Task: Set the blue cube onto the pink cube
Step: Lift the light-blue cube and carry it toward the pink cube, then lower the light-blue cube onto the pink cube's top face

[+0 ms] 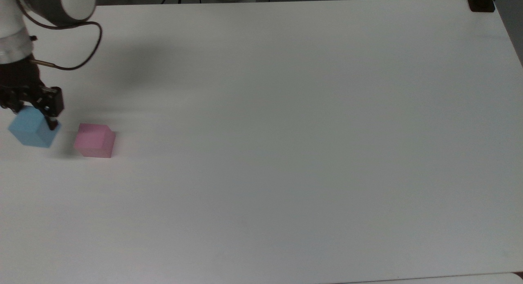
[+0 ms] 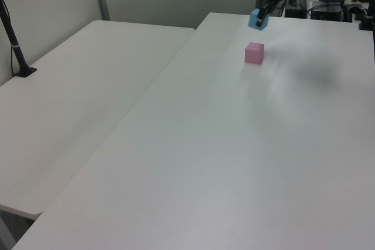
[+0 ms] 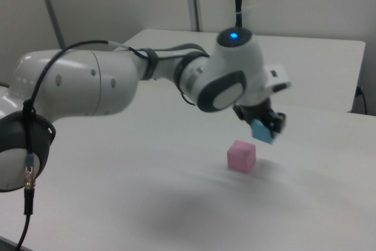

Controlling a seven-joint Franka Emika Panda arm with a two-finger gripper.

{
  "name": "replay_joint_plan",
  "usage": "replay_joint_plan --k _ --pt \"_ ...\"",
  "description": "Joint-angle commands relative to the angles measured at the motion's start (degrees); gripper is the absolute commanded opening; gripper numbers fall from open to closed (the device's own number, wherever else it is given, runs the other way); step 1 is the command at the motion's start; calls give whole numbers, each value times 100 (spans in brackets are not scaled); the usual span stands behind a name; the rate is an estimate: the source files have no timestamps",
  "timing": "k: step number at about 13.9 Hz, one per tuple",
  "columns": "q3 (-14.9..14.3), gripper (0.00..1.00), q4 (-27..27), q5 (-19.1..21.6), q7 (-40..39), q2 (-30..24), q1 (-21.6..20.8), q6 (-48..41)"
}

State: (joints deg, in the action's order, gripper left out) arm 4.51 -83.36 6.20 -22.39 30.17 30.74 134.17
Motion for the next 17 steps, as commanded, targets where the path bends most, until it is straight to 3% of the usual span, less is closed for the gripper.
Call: replay_joint_plan --k 1,8,9,10,11,12,13,17 --pt "-11 34 -312 -171 489 -169 -384 -75" --pt "-11 35 -444 -391 631 -292 -490 -645" --pt "-11 40 -444 -426 639 -292 -490 -699" --pt "-11 56 -453 -462 666 -292 -499 -699" --pt "-11 63 -462 -523 753 -275 -517 -699" --pt "-11 78 -462 -628 806 -266 -534 -699" --pt "-11 100 -549 -786 876 -275 -534 -699" --pt "-11 100 -567 -840 886 -318 -534 -717"
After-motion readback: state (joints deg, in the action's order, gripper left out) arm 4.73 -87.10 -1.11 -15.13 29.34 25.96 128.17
